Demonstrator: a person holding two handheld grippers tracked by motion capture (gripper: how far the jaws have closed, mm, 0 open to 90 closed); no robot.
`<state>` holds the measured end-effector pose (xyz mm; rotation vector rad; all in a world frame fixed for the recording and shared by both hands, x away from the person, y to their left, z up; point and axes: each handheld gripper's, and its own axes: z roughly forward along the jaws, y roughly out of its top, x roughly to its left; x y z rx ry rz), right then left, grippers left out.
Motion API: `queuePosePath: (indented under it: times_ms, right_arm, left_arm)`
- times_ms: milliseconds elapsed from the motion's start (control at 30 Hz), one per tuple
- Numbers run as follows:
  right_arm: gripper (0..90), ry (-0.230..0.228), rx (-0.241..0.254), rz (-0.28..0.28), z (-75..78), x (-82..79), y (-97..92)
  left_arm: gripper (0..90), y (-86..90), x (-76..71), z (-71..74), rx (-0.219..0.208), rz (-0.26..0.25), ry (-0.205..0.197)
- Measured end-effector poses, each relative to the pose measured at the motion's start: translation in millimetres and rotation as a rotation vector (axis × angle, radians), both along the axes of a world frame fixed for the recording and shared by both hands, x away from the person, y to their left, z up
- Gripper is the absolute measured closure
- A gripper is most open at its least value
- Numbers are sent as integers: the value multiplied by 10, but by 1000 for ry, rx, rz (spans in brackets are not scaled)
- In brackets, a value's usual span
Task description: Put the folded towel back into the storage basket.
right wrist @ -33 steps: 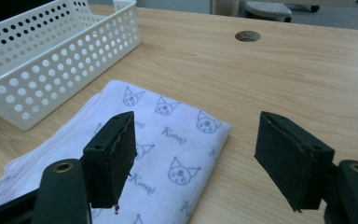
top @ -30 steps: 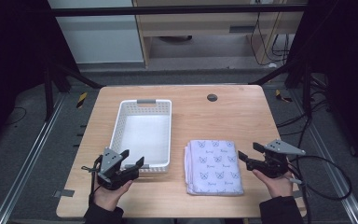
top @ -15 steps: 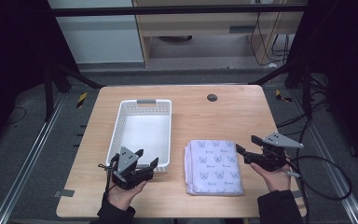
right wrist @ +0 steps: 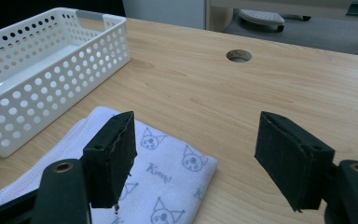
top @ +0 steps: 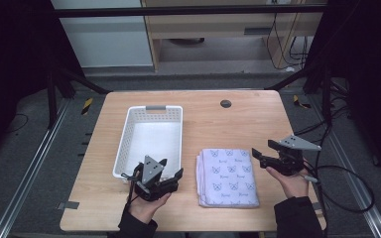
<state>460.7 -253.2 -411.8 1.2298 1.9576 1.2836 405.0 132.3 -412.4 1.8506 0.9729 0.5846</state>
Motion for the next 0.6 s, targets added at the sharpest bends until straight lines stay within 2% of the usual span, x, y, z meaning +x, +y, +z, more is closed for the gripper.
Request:
queuePosePath:
  times_ms: [300, 400, 600]
  right_arm:
    - [298, 14, -16, -2, -31, 94, 20]
    - [321, 23, -48, 5, -64, 124, 46]
    - [333, 31, -76, -1, -115, 155, 95]
  left_arm:
    - [361, -219, 1, -92, 34, -27, 18]
    - [361, -294, -4, -136, 44, -37, 29]
    - [366, -388, -6, -228, 66, -46, 57]
